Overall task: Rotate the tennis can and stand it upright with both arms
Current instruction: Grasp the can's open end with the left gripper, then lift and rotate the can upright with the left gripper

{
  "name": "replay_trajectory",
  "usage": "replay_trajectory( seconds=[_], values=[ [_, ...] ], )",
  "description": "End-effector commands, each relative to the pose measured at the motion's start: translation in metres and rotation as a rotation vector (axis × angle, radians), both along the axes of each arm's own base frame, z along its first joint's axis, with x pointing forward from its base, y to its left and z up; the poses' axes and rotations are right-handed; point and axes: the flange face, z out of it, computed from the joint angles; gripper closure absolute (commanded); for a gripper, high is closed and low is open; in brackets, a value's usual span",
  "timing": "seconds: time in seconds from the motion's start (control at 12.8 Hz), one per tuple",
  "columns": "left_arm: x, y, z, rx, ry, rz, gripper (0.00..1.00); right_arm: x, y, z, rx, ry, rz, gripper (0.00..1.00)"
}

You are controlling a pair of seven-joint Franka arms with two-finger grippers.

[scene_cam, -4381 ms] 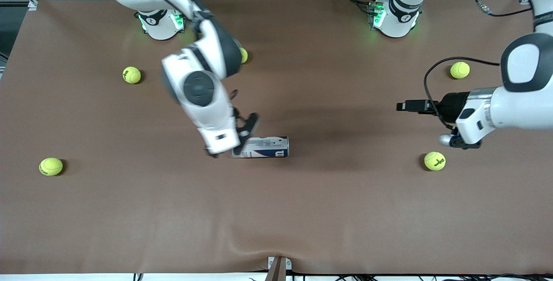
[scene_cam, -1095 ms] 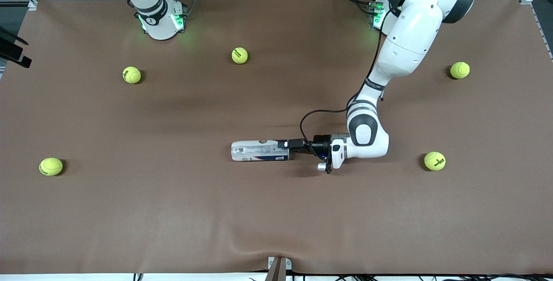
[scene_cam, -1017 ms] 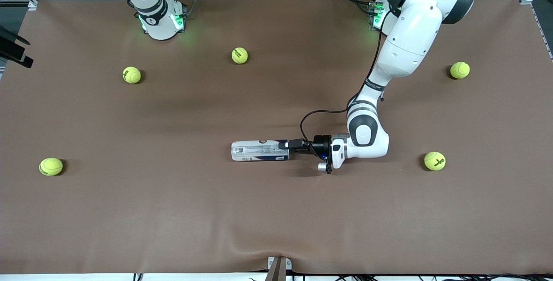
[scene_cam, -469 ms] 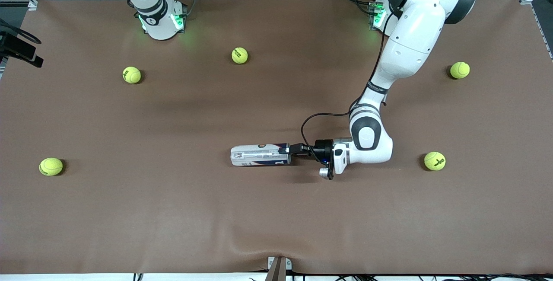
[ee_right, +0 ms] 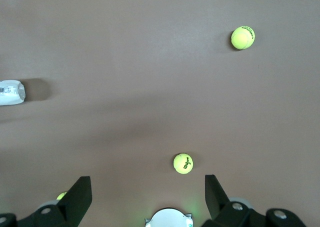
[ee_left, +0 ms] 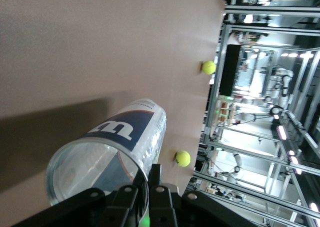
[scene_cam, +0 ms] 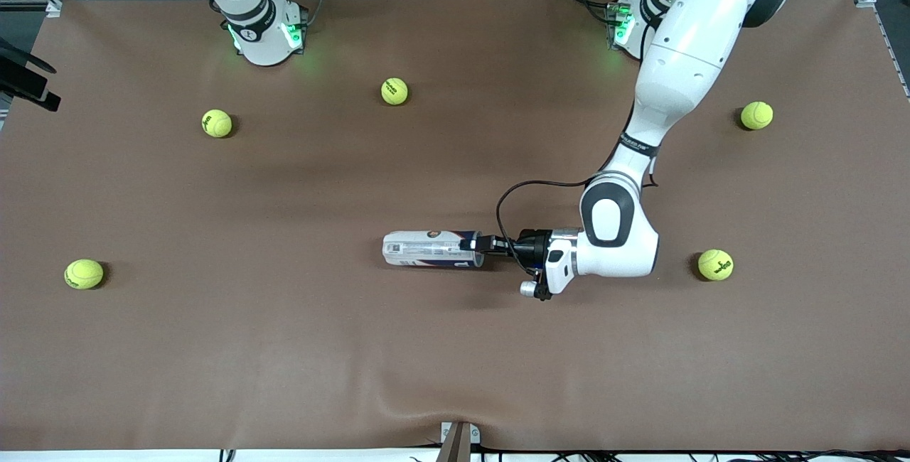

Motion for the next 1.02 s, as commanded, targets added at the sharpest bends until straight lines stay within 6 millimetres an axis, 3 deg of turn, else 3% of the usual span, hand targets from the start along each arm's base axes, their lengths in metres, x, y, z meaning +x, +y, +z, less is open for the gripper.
replay_trajectory(
  seconds=[0.0, 0.47, 0.63, 0.78, 0.94],
  values=[
    [0.006, -0.005, 0.040, 0.123, 0.040, -0.009, 1.00, -0.004, 0.007, 0.006, -0.002, -0.007, 0.006, 0.00],
    [0.003, -0.009, 0.128, 0.408, 0.033, -0.001, 1.00, -0.007, -0.003, 0.008, 0.005, -0.008, -0.009, 0.00],
    [-0.019, -0.038, 0.159, 0.539, 0.019, 0.001, 1.00, -0.009, -0.001, 0.011, 0.005, -0.015, -0.003, 0.00],
    [-0.031, -0.049, 0.179, 0.662, 0.038, 0.065, 1.00, -0.020, -0.008, 0.022, 0.008, -0.040, 0.034, 0.00],
    [-0.066, -0.080, 0.193, 0.815, 0.023, 0.051, 1.00, -0.021, -0.014, 0.021, 0.015, -0.038, 0.118, 0.00]
  ],
)
